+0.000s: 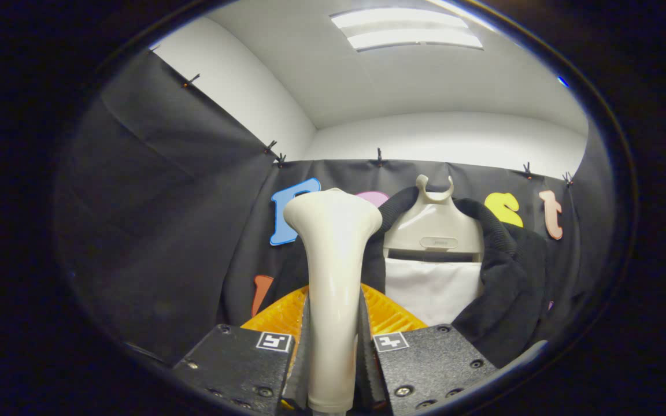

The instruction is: Iron the clothes twice with a garment steamer, once on the left side and once on the right side.

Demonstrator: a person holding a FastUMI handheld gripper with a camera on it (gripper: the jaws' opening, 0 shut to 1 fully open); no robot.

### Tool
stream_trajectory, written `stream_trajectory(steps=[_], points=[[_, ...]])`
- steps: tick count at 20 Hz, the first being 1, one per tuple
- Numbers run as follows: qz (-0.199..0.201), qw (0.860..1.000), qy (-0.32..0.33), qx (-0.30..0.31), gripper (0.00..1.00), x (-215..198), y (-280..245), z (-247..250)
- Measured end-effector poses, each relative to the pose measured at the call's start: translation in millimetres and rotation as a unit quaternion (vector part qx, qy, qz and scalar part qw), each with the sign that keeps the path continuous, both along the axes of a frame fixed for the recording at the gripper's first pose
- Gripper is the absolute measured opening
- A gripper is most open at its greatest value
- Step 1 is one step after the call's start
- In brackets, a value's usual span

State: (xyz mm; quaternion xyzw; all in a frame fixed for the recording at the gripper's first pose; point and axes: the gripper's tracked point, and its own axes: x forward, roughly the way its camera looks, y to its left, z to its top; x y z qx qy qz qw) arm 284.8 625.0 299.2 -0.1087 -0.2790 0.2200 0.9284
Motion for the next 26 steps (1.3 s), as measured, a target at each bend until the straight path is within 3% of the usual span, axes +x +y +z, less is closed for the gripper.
stream_trajectory(steps=[26], points=[[0.001,0.994,0.111,-0.015,0.38,-3,-44,-144]])
